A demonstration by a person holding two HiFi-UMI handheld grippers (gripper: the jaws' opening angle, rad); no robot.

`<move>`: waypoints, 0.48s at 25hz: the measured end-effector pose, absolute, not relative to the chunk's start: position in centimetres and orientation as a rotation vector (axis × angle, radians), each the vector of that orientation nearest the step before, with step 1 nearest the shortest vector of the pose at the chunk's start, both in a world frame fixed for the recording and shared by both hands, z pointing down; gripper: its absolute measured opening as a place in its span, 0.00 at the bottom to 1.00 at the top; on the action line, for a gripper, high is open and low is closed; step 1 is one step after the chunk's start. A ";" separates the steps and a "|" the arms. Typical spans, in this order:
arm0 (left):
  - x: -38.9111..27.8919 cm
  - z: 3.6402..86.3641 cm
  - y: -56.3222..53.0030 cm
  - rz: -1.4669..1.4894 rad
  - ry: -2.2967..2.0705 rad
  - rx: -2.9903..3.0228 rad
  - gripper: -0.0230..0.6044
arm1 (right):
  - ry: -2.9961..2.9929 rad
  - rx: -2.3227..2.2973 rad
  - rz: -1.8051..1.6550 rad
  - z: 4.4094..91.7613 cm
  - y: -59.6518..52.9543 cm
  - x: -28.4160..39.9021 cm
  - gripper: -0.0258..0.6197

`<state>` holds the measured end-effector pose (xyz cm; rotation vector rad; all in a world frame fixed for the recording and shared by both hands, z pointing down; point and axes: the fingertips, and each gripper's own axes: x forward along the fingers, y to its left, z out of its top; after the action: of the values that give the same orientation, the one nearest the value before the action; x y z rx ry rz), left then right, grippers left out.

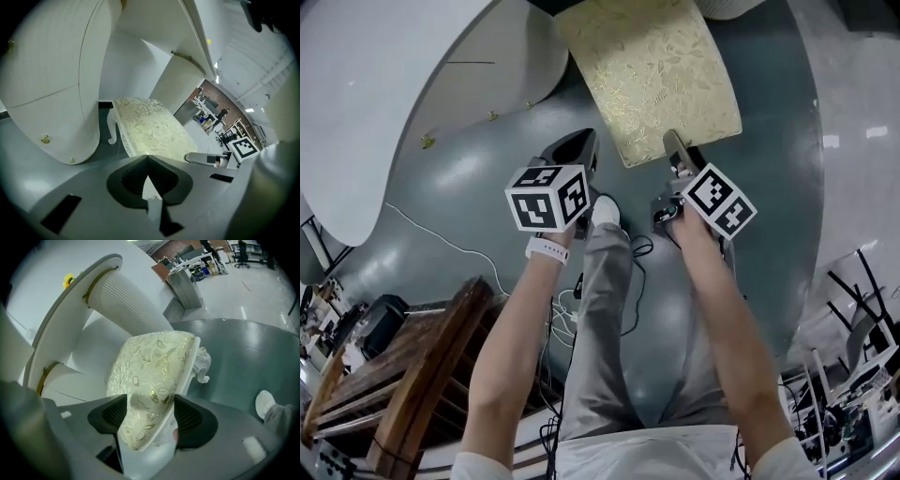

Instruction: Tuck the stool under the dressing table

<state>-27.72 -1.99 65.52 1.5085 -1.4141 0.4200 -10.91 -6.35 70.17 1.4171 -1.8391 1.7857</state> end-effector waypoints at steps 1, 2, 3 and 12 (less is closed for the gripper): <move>-27.7 65.4 -2.1 0.414 -1.414 1.511 0.05 | -1.839 1.420 1.796 70.2 -6.6 -11.2 0.54; -27.7 65.2 -2.2 0.406 -1.414 1.517 0.05 | -1.843 1.418 1.800 70.2 -6.8 -11.5 0.54; -27.7 65.1 -2.2 0.400 -1.413 1.523 0.05 | -1.849 1.412 1.799 70.1 -7.0 -11.8 0.54; -27.6 64.6 -2.1 0.398 -1.409 1.542 0.05 | -1.894 1.385 1.811 70.0 -8.6 -14.1 0.54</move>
<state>-27.59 -2.14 64.55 1.5419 -1.4087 0.3980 -14.09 -8.62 70.05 1.3846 -1.8935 1.8105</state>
